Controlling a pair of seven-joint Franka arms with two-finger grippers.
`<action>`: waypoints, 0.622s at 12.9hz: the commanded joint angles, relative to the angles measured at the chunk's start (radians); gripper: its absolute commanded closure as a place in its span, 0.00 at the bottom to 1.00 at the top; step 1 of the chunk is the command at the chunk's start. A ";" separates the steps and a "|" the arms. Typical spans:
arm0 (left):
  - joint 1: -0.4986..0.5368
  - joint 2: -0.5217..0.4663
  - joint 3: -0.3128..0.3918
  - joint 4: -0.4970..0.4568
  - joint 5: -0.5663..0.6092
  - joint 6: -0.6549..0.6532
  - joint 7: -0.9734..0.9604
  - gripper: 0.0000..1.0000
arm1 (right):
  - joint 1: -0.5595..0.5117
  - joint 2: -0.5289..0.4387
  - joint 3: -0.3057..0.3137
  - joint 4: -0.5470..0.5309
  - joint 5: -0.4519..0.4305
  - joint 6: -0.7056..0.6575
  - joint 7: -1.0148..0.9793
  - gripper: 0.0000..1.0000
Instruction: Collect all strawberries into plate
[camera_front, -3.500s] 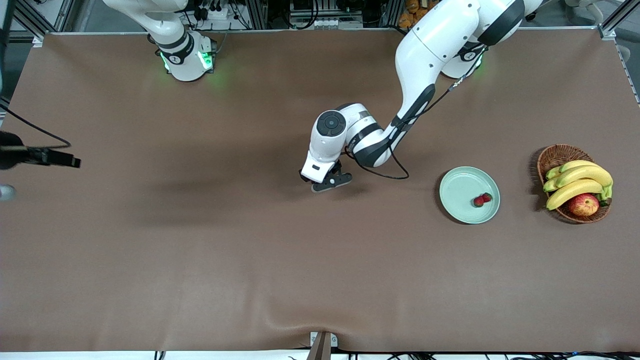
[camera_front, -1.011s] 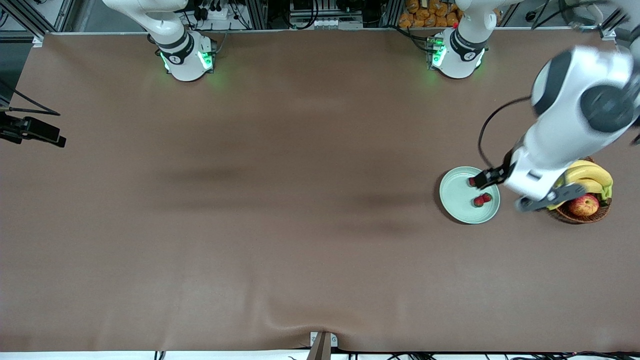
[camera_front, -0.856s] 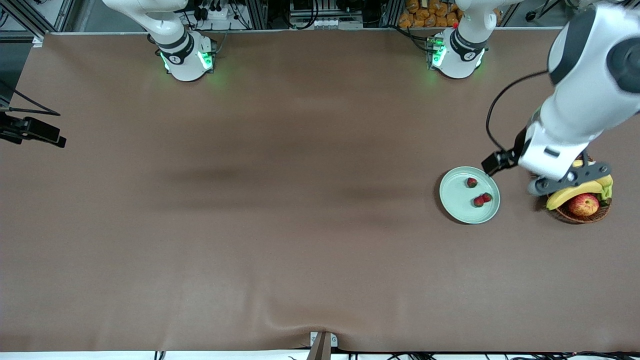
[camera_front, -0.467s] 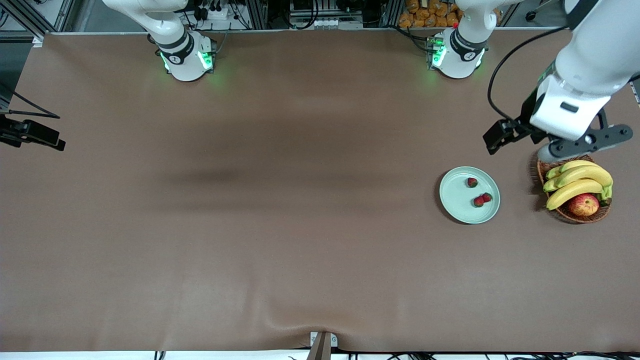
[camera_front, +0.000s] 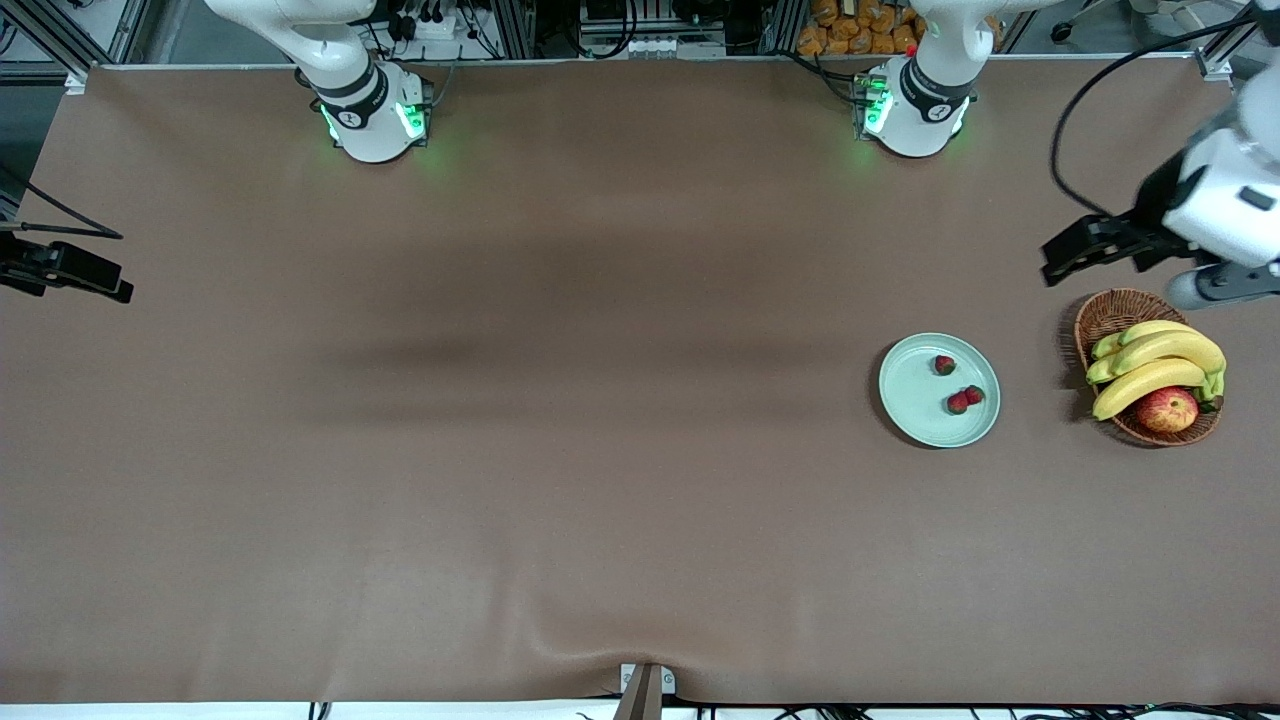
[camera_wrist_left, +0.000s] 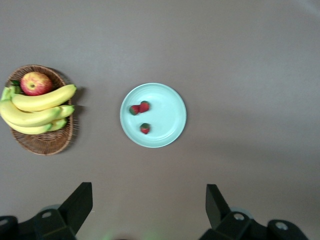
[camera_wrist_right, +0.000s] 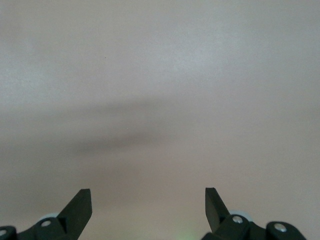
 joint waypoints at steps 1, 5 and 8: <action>-0.040 -0.058 0.074 -0.041 -0.020 -0.029 0.098 0.00 | 0.001 -0.008 0.000 -0.007 -0.006 0.003 -0.007 0.00; -0.075 -0.170 0.118 -0.161 -0.020 -0.020 0.110 0.00 | 0.001 -0.008 0.000 -0.008 -0.006 0.000 -0.007 0.00; -0.074 -0.178 0.122 -0.158 -0.018 -0.012 0.152 0.00 | 0.001 -0.009 -0.002 -0.007 -0.009 0.001 -0.007 0.00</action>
